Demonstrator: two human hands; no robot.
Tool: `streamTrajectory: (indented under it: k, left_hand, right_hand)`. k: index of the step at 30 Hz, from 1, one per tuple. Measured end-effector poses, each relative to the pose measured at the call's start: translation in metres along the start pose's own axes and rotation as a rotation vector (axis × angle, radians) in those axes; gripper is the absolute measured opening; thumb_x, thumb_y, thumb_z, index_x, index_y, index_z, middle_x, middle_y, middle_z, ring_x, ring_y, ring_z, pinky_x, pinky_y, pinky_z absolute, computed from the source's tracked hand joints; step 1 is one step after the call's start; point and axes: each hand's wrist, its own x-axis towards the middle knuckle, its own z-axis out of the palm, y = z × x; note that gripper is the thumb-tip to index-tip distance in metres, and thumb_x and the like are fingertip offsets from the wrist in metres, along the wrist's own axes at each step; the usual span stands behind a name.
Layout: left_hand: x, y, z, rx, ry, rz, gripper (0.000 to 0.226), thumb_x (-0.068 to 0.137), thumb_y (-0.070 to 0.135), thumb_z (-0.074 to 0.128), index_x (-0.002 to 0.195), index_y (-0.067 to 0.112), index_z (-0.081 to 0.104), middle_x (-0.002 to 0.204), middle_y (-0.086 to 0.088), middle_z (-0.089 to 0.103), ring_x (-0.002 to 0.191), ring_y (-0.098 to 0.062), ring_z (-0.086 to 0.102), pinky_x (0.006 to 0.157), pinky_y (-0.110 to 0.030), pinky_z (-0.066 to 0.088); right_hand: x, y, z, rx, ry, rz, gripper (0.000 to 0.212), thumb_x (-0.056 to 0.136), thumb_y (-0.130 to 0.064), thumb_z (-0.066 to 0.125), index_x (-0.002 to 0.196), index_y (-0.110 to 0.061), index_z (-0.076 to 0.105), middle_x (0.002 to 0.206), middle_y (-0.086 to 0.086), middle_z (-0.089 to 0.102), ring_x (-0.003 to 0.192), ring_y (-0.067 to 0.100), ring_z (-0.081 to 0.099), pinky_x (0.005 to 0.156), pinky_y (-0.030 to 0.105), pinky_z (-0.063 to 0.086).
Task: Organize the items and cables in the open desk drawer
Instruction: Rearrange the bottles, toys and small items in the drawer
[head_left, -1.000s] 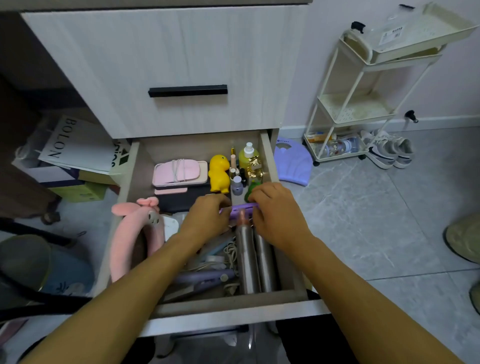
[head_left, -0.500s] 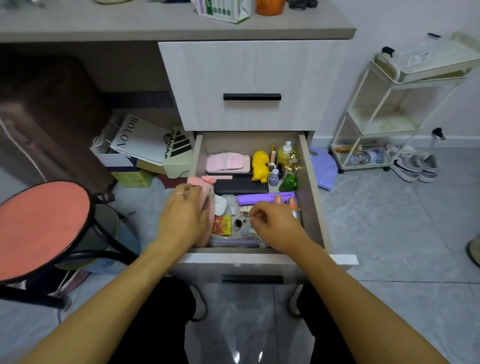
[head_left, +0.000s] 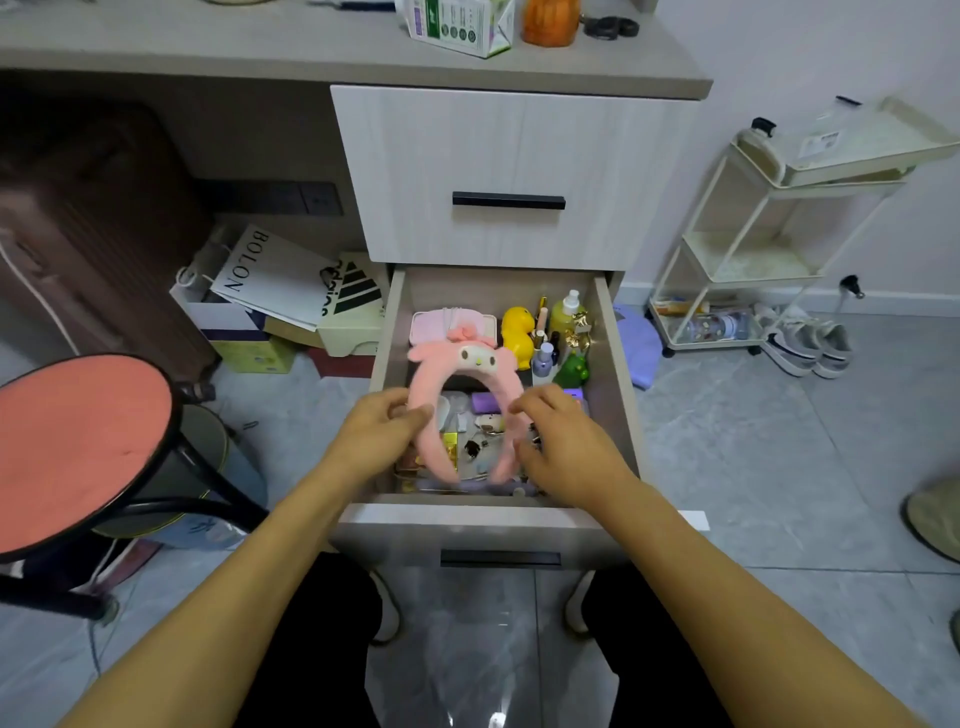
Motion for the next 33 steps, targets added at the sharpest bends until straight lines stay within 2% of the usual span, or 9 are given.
streamTrajectory:
  k: [5, 9, 11, 13, 16, 20, 23, 28, 33]
  left_hand:
    - [0.008, 0.004, 0.028, -0.066, -0.141, -0.154, 0.019, 0.097, 0.014, 0.057, 0.113, 0.013, 0.066, 0.102, -0.007, 0.071, 0.088, -0.019, 0.069, 0.071, -0.029, 0.057]
    - [0.016, 0.004, 0.043, -0.017, -0.226, -0.143, 0.025, 0.096, 0.013, 0.055, 0.116, 0.020, 0.068, 0.107, -0.006, 0.070, 0.099, -0.022, 0.065, 0.094, -0.042, 0.053]
    - [0.019, 0.007, 0.048, 0.014, -0.279, -0.110, 0.024, 0.098, 0.012, 0.052, 0.116, 0.016, 0.068, 0.108, -0.011, 0.069, 0.097, -0.022, 0.064, 0.094, -0.041, 0.051]
    - [0.025, 0.008, 0.051, 0.068, -0.345, -0.093, 0.023, 0.100, 0.012, 0.049, 0.111, 0.011, 0.069, 0.107, -0.014, 0.069, 0.094, -0.022, 0.066, 0.089, -0.035, 0.054]
    - [0.038, -0.001, 0.044, 0.339, -0.389, -0.064, 0.025, 0.099, 0.011, 0.051, 0.115, 0.012, 0.070, 0.109, -0.006, 0.069, 0.098, -0.023, 0.066, 0.078, -0.019, 0.054]
    - [0.056, -0.017, 0.028, 0.766, -0.293, -0.011, 0.032, 0.096, 0.013, 0.055, 0.125, 0.021, 0.063, 0.130, -0.004, 0.059, 0.115, -0.026, 0.056, 0.099, -0.034, 0.047]
    - [0.058, -0.020, 0.030, 0.986, -0.352, 0.016, 0.035, 0.093, 0.014, 0.059, 0.128, 0.021, 0.060, 0.130, -0.007, 0.060, 0.113, -0.028, 0.058, 0.098, -0.037, 0.046]
    - [0.057, -0.031, 0.042, 1.327, -0.536, 0.026, 0.028, 0.091, 0.033, 0.060, 0.117, 0.025, 0.064, 0.113, -0.004, 0.066, 0.100, -0.024, 0.062, 0.087, -0.035, 0.050]
    - [0.060, -0.031, 0.042, 1.353, -0.589, 0.035, 0.025, 0.091, 0.028, 0.058, 0.114, 0.022, 0.067, 0.111, -0.006, 0.066, 0.101, -0.027, 0.063, 0.081, -0.034, 0.051]
  right_hand:
    - [0.023, -0.003, -0.007, -0.188, 0.050, -0.165, 0.064, 0.084, -0.017, 0.061, 0.143, -0.022, 0.037, 0.155, 0.005, 0.023, 0.139, 0.027, 0.025, 0.103, 0.044, 0.043]
    - [0.043, 0.010, -0.003, -0.450, -0.212, -0.174, 0.091, 0.082, -0.013, 0.063, 0.154, -0.028, 0.008, 0.162, 0.003, 0.000, 0.148, 0.029, -0.002, 0.118, 0.048, 0.013]
    - [0.054, 0.011, 0.002, -0.575, -0.247, -0.231, 0.087, 0.085, -0.014, 0.061, 0.153, -0.027, 0.010, 0.161, 0.005, 0.009, 0.147, 0.030, 0.004, 0.118, 0.048, 0.009]
    - [0.066, 0.010, 0.010, -0.643, -0.281, -0.298, 0.066, 0.089, -0.019, 0.058, 0.147, -0.026, 0.028, 0.149, 0.008, 0.032, 0.140, 0.031, 0.023, 0.115, 0.046, 0.017]
    - [0.071, 0.017, 0.019, -0.722, -0.388, -0.341, 0.045, 0.092, -0.024, 0.055, 0.136, -0.027, 0.046, 0.136, 0.007, 0.044, 0.129, 0.030, 0.035, 0.109, 0.046, 0.025]
    - [0.072, 0.037, 0.030, -0.643, -0.531, -0.327, 0.046, 0.088, -0.026, 0.053, 0.133, -0.027, 0.050, 0.136, 0.002, 0.047, 0.131, 0.024, 0.036, 0.110, 0.048, 0.023]
    - [0.086, 0.037, 0.034, -0.387, -0.622, -0.195, 0.032, 0.079, -0.034, 0.054, 0.108, -0.029, 0.066, 0.117, -0.002, 0.059, 0.117, 0.023, 0.049, 0.104, 0.046, 0.032]
    - [0.089, 0.033, 0.042, -0.427, -0.570, -0.190, 0.040, 0.098, -0.046, 0.034, 0.086, -0.022, 0.064, 0.086, 0.000, 0.060, 0.088, 0.020, 0.052, 0.096, 0.038, 0.034]
    - [0.086, 0.030, 0.042, -0.507, -0.527, -0.206, 0.021, 0.090, -0.040, 0.050, 0.083, -0.022, 0.058, 0.084, 0.001, 0.053, 0.096, 0.022, 0.054, 0.092, 0.036, 0.033]
